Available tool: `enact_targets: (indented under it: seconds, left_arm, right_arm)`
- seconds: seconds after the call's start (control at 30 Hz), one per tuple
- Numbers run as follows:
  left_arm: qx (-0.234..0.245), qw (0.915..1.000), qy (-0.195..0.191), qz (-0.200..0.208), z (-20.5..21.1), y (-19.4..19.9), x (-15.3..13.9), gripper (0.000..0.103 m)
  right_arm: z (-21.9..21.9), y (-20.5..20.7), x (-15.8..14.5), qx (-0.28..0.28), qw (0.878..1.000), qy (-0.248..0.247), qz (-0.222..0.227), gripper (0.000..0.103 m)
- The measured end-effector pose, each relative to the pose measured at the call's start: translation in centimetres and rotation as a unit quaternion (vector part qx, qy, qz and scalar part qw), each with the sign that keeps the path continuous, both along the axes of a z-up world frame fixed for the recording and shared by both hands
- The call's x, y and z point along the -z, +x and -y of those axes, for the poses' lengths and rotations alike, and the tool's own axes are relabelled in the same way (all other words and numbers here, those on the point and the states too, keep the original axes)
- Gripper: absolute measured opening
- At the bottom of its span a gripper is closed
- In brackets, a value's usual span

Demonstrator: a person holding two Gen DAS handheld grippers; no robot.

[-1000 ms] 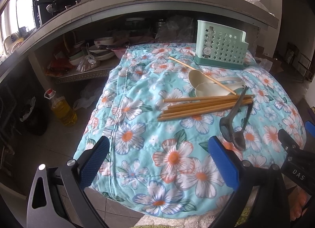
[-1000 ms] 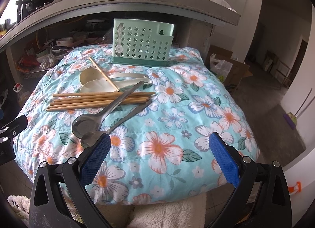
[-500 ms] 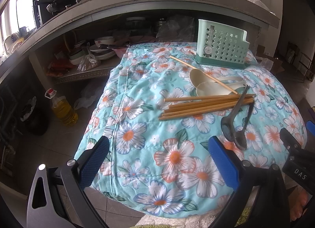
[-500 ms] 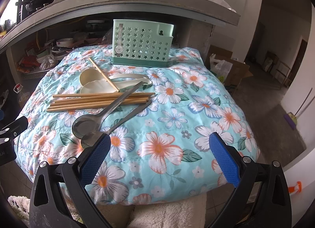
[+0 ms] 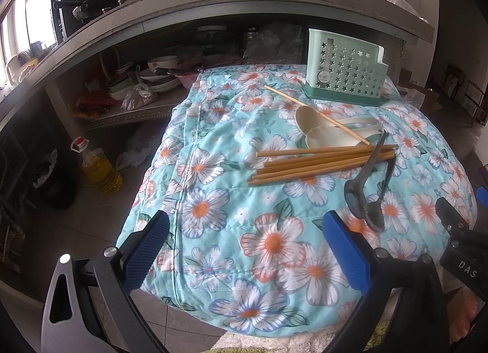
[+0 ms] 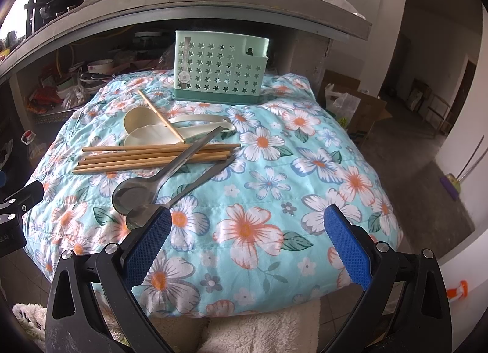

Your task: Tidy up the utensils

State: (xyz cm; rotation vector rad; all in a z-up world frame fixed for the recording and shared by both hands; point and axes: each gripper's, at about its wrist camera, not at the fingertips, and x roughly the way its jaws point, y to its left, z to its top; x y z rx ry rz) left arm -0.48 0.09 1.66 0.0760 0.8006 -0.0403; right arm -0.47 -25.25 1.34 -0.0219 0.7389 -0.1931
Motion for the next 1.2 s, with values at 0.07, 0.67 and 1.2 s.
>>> enact_targets:
  seconds: [0.07, 0.67, 1.2]
  left_arm:
    - [0.0, 1.0, 0.0, 0.0, -0.2, 0.0, 0.0, 0.098]
    - [-0.003, 1.0, 0.004, -0.004, -0.8, -0.1, 0.2, 0.098]
    - [0.031, 0.9976, -0.031, -0.053, 0.3, 4.5, 2.8, 0.098]
  right_arm:
    - [0.0, 0.0, 0.0, 0.0, 1.0, 0.0, 0.0, 0.095]
    - [-0.1, -0.1, -0.1, 0.0, 1.0, 0.001, 0.0, 0.095]
    - [0.7, 1.7, 1.7, 0.008, 1.0, 0.004, -0.01, 0.095]
